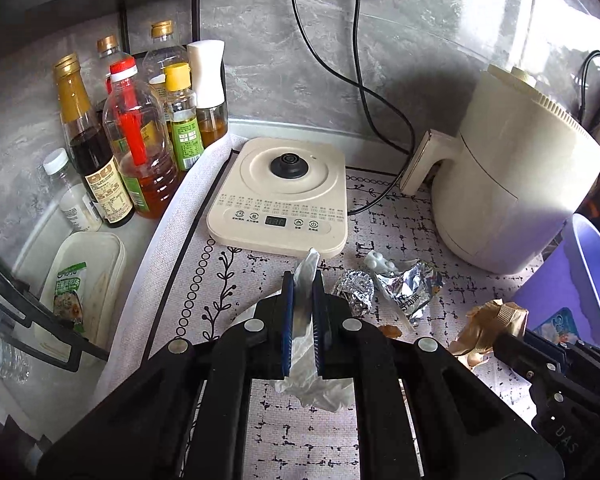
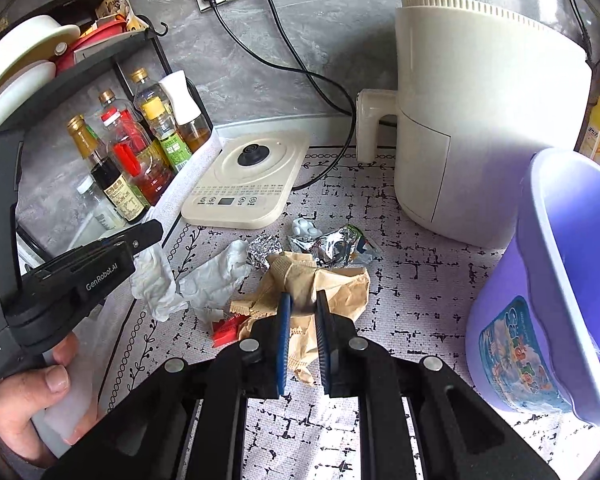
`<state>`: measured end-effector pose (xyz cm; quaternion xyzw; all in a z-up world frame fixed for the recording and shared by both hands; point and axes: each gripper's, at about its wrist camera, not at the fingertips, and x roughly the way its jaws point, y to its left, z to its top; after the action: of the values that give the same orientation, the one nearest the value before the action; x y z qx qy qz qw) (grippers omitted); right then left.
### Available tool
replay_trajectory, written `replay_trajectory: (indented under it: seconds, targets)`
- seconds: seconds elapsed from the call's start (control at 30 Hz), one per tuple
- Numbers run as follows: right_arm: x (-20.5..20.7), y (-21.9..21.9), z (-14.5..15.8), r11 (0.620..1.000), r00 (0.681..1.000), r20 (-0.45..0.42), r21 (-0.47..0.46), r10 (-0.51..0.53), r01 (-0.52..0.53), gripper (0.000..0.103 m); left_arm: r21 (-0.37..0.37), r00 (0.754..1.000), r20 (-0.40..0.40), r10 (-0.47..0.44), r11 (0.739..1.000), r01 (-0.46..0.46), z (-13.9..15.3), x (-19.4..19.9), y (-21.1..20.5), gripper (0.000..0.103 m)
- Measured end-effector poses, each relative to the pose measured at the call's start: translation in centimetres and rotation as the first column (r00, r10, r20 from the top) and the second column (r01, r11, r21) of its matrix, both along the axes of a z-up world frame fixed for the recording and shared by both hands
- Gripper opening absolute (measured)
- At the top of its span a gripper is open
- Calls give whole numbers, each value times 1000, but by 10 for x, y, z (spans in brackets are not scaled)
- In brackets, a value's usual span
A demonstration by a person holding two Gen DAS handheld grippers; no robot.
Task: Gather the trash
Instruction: 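Grasp the white tissue with the left tool while the right grasps brown paper, then drop the brown paper into the bucket with the right tool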
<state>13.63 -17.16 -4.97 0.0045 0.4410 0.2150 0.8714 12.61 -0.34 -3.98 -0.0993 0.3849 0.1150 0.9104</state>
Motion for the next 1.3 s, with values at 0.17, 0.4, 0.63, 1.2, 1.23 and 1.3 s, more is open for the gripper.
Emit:
replay_trajectory:
  seconds: [0.17,0.4,0.63,1.2,1.23,1.3]
  targets:
    - [-12,-13,19,999,999,39,36,-5,4,13,7,999,50,21,1000,-22,24,-18,-2,9]
    - [-26,-32,45,996,994,101,87,-36,27,13,5,993,121,16,1000,-17,54,-38,-9,9]
    - [-36,-61,63,989,985,144,129,-93,75,13,23,986,159,-44,999,41,73,-40,-38,9]
    - [-47,-158,86,950,937,193,173,-291,259,16,65,943,202,-265,964,257,99,-15,-145,9]
    - [-47,-163,86,947,933,194,175,-302,270,16,66,939,204,-275,961,267,101,-14,-151,9]
    - [-47,-174,88,940,927,195,182,-321,287,16,73,931,210,-298,955,289,104,-12,-163,9]
